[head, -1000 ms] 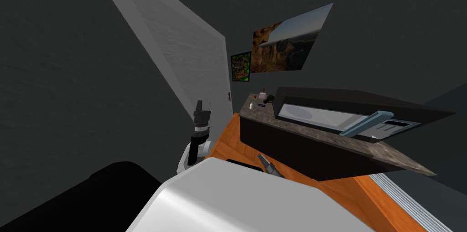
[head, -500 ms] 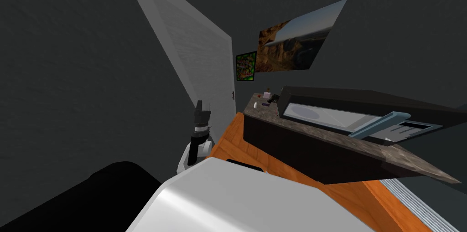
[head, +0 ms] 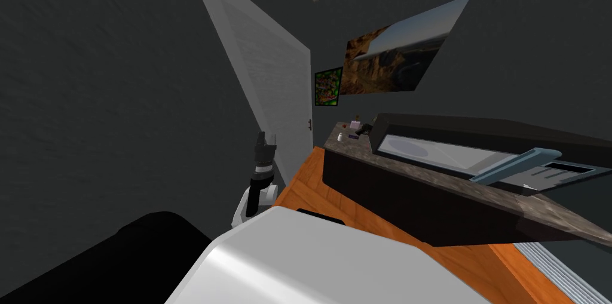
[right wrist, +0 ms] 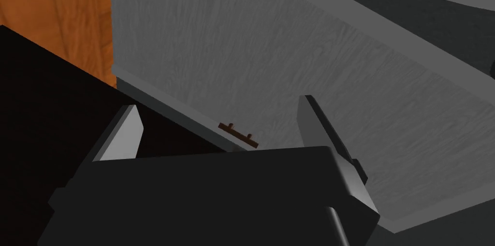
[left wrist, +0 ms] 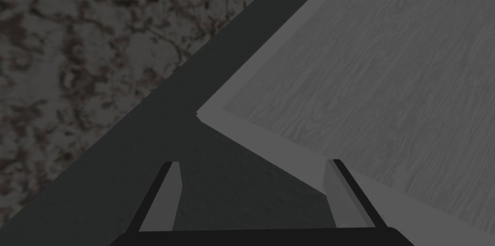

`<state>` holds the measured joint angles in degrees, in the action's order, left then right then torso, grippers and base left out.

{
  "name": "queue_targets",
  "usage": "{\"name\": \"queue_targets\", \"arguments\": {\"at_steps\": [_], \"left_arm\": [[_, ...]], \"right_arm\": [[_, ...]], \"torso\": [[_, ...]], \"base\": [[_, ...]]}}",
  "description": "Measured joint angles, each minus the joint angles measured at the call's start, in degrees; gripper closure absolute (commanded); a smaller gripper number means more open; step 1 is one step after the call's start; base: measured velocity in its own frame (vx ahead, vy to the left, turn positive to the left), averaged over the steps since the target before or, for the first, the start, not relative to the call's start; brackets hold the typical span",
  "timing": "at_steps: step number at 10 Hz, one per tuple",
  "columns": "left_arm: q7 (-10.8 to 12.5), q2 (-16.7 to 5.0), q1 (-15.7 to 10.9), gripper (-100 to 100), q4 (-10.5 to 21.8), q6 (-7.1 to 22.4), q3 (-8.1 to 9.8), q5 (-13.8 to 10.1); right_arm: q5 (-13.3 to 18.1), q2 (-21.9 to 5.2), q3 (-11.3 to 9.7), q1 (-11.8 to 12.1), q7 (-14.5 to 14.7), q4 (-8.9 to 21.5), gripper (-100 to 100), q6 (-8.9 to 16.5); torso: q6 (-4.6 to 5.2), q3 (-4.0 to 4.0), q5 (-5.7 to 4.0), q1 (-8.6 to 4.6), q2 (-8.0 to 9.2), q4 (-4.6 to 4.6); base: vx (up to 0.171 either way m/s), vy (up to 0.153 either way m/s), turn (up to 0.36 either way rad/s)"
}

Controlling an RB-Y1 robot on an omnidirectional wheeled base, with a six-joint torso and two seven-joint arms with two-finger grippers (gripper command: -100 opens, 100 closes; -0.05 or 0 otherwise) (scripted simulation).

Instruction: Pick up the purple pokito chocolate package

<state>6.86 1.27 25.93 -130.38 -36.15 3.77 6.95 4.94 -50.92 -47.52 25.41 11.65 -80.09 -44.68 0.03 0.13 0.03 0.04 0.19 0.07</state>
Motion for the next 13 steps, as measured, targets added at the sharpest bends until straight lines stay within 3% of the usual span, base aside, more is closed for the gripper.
{"name": "queue_targets", "arguments": {"at_steps": [3, 5, 7, 10, 13], "left_arm": [[0.0, 0.0, 0.0, 0, 0.0, 0.0, 0.0, 0.0], [0.0, 0.0, 0.0, 0, 0.0, 0.0, 0.0, 0.0], [0.0, 0.0, 0.0, 0, 0.0, 0.0, 0.0, 0.0], [0.0, 0.0, 0.01, 0, 0.0, 0.0, 0.0, 0.0], [0.0, 0.0, 0.01, 0, 0.0, 0.0, 0.0, 0.0]], "right_arm": [[0.19, -4.14, -2.86, -1.27, 0.06, 2.78, -100, -0.12], [0.46, -6.06, -4.36, -1.44, 1.05, 6.23, -100, -1.57], [1.01, -7.47, -6.04, -3.05, 1.34, 10.43, -100, -2.27], [1.19, -11.55, -7.21, -2.91, 2.65, 13.12, -100, -2.66], [2.19, -15.28, -9.04, -5.15, 3.5, 18.42, -100, -3.57]], "torso": [[-0.02, -0.01, 0.0, 0.02, -0.01, -0.01], [-0.02, -0.05, 0.0, 0.02, -0.09, -0.02], [-0.02, -0.11, -0.01, 0.01, -0.19, -0.04], [0.01, -0.12, -0.01, 0.0, -0.21, -0.05], [-0.03, -0.18, 0.01, 0.08, -0.31, -0.06]], "base": [[-0.039, 0.052, 0.08], [-0.011, 0.055, 0.105], [0.003, 0.056, 0.097], [0.011, 0.065, 0.122], [0.029, 0.07, 0.114]]}}
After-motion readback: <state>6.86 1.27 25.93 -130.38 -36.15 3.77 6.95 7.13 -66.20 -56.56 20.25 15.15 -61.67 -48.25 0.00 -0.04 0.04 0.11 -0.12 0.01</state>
